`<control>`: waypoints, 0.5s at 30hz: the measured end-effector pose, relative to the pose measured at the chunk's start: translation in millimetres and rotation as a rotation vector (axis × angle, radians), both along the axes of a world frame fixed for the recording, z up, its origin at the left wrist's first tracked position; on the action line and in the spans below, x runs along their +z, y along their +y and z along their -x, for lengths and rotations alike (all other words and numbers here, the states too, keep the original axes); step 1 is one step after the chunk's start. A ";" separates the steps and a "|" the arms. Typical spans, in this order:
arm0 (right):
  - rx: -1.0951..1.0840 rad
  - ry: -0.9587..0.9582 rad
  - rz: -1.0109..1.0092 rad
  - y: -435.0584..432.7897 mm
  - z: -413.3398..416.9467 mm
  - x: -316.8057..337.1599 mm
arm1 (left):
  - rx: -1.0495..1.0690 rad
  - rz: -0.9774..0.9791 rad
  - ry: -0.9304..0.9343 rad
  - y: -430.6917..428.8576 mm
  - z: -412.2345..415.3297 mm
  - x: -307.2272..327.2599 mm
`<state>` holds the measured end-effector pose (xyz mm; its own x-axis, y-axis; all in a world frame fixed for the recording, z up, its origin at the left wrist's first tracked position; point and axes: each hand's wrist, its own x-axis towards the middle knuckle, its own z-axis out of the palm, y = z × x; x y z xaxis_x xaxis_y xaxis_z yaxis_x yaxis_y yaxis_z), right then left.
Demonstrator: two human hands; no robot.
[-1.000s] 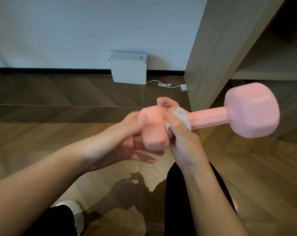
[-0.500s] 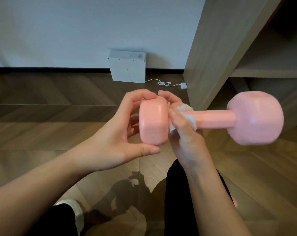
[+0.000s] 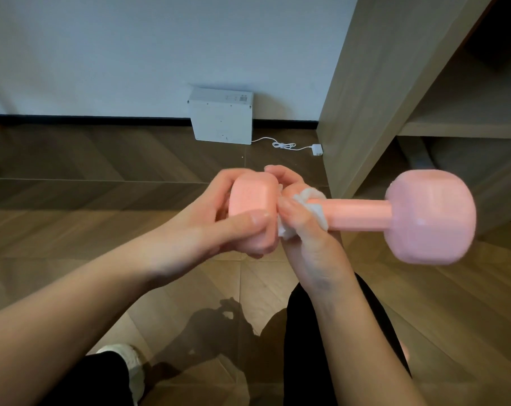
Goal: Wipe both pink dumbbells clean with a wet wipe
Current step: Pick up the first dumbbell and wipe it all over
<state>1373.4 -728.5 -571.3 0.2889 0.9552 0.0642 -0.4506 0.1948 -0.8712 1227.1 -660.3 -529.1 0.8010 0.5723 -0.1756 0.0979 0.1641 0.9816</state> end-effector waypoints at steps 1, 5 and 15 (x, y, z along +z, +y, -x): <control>-0.010 0.059 -0.005 -0.2 0.9 0.6 | 0.012 -0.132 0.008 -1.7 0.2 0.8; -0.047 0.243 -0.021 0.3 5.0 3.1 | 0.064 -0.454 -0.034 -10.2 -1.7 0.1; -0.016 0.660 -0.068 -2.8 1.6 17.9 | 0.122 -1.030 -0.197 -12.6 -9.5 -11.0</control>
